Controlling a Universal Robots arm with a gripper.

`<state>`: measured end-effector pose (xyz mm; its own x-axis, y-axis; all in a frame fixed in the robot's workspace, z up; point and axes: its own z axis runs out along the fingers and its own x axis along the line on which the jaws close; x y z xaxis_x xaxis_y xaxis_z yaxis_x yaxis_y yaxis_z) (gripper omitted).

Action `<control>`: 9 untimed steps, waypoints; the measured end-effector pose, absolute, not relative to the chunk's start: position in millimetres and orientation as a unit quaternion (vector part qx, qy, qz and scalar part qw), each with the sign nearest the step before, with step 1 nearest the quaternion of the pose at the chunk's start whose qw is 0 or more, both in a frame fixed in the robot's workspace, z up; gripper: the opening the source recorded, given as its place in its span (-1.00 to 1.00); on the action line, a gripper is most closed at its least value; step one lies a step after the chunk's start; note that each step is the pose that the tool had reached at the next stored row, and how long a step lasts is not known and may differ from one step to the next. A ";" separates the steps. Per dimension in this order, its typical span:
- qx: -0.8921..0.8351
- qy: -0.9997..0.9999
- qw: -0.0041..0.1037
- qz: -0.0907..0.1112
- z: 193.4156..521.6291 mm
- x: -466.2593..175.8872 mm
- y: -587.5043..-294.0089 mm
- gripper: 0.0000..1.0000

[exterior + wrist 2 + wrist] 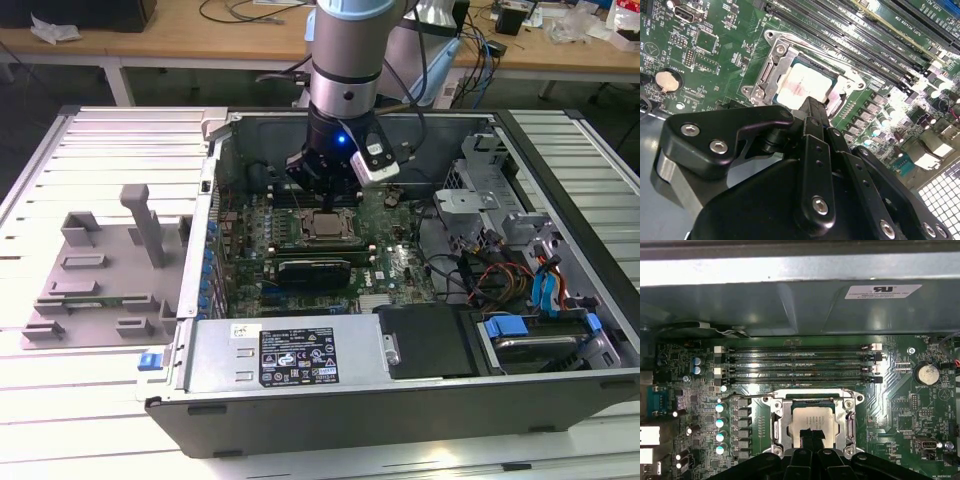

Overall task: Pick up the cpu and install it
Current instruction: 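Close the cpu cover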

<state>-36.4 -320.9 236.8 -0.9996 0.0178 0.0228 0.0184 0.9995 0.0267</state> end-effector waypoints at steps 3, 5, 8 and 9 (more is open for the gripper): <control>-0.009 -1.000 0.006 -0.013 235.8 -36.5 -321.0 -0.79; -0.009 -1.000 0.005 -0.013 235.8 -36.6 -321.0 -0.79; -0.009 -1.000 0.006 -0.013 235.6 -36.9 -321.0 -0.79; -0.009 -1.000 0.005 -0.013 235.6 -36.9 -321.0 -0.79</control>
